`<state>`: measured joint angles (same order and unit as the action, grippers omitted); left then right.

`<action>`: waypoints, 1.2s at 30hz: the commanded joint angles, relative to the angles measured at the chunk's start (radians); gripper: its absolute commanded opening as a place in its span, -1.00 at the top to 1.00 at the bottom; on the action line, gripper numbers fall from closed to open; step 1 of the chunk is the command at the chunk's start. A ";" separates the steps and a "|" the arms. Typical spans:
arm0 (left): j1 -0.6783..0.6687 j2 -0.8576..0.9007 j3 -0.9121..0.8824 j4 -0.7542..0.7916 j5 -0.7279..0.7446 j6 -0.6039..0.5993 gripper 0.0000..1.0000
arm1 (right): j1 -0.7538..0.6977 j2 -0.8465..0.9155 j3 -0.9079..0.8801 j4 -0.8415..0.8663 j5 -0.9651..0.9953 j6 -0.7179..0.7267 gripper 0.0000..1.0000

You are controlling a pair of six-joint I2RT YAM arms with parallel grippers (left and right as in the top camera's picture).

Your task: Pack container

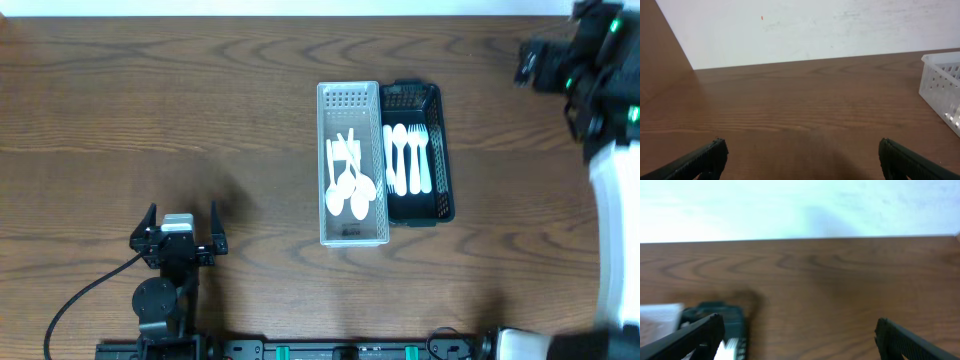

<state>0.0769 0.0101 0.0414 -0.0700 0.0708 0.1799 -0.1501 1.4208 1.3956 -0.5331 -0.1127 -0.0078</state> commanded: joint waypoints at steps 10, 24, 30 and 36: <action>0.005 -0.006 -0.029 -0.010 -0.004 -0.008 -0.96 | 0.026 -0.618 -0.511 0.396 0.004 0.000 -0.98; 0.005 -0.006 -0.029 -0.010 -0.004 -0.008 -0.96 | 0.037 -1.023 -0.885 0.626 -0.034 -0.009 -0.98; 0.005 -0.006 -0.029 -0.010 -0.004 -0.008 -0.96 | 0.084 -1.114 -0.954 0.641 -0.034 -0.103 -0.98; 0.005 -0.006 -0.029 -0.010 -0.004 -0.008 -0.96 | 0.112 -1.125 -0.990 0.657 -0.034 -0.125 -0.99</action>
<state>0.0769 0.0101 0.0414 -0.0700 0.0708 0.1795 -0.0551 0.3061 0.4217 0.1207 -0.1429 -0.0982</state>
